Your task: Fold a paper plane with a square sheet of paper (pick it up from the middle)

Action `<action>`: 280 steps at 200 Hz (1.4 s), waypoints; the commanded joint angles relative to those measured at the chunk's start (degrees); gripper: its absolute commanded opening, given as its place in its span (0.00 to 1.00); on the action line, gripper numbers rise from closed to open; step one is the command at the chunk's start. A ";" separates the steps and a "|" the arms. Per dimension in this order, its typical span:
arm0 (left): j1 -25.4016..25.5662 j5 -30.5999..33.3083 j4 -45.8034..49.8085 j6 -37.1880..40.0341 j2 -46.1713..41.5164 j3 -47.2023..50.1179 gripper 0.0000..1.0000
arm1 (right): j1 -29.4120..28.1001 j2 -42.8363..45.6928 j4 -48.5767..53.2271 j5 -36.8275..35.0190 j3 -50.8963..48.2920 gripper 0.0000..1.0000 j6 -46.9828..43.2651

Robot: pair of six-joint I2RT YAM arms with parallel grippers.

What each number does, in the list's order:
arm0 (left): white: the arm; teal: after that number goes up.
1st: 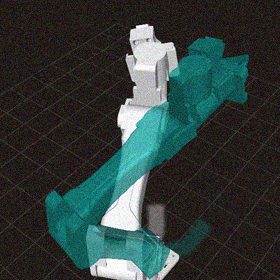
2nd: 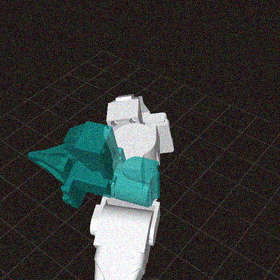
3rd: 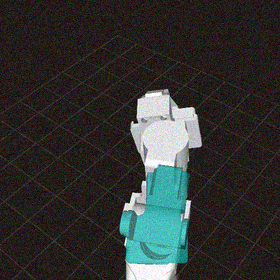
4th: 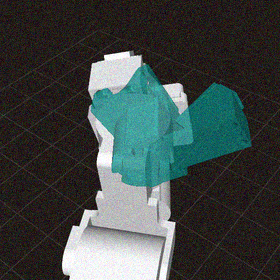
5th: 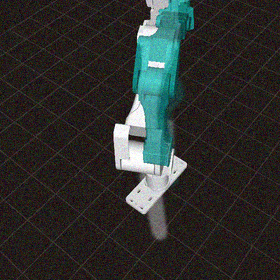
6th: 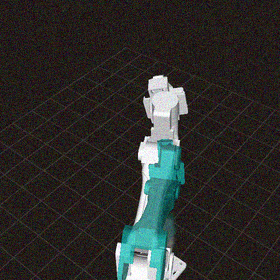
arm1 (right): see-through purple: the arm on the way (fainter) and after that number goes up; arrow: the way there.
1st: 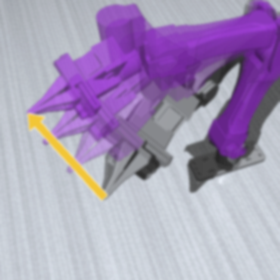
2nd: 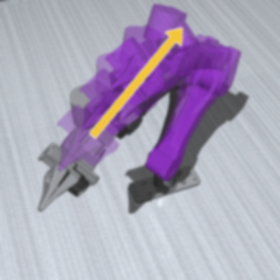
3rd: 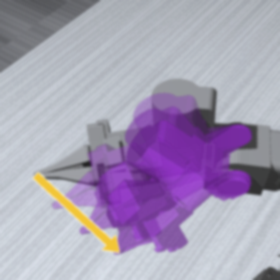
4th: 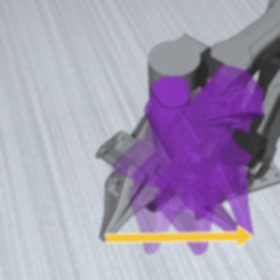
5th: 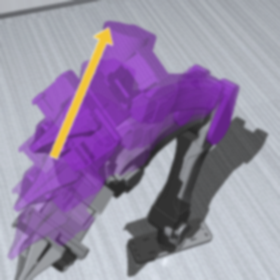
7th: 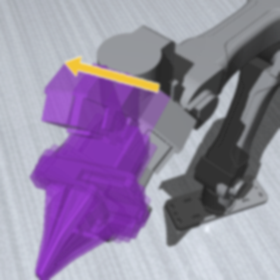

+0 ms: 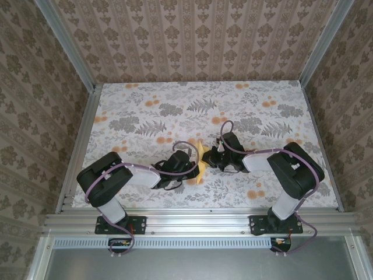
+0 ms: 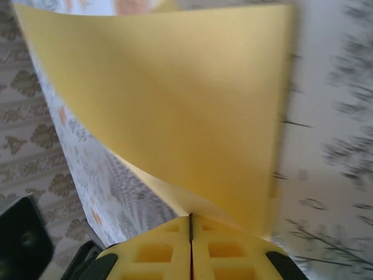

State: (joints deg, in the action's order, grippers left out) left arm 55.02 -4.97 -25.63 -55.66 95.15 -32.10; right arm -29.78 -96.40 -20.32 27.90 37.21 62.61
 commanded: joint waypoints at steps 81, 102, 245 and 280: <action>-1.70 -2.17 10.95 11.73 0.54 -0.12 0.05 | 1.51 -6.46 19.63 1.43 15.99 0.09 -21.59; -1.76 -2.47 10.91 12.78 -0.19 -0.27 0.04 | 2.55 -8.92 19.19 1.26 17.07 0.09 -22.49; -1.25 1.80 -0.20 0.42 -12.21 5.19 0.19 | 4.29 -10.90 10.28 -3.55 10.67 0.08 -13.93; 0.19 3.51 -5.23 -4.73 -9.38 5.92 0.19 | 4.27 -11.27 10.33 -3.90 10.78 0.08 -13.52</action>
State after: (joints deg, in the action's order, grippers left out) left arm 54.37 -3.79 -24.73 -54.43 83.90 -26.61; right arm -25.43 -106.87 -11.64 26.74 49.36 48.01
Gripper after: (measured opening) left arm 0.188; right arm 0.086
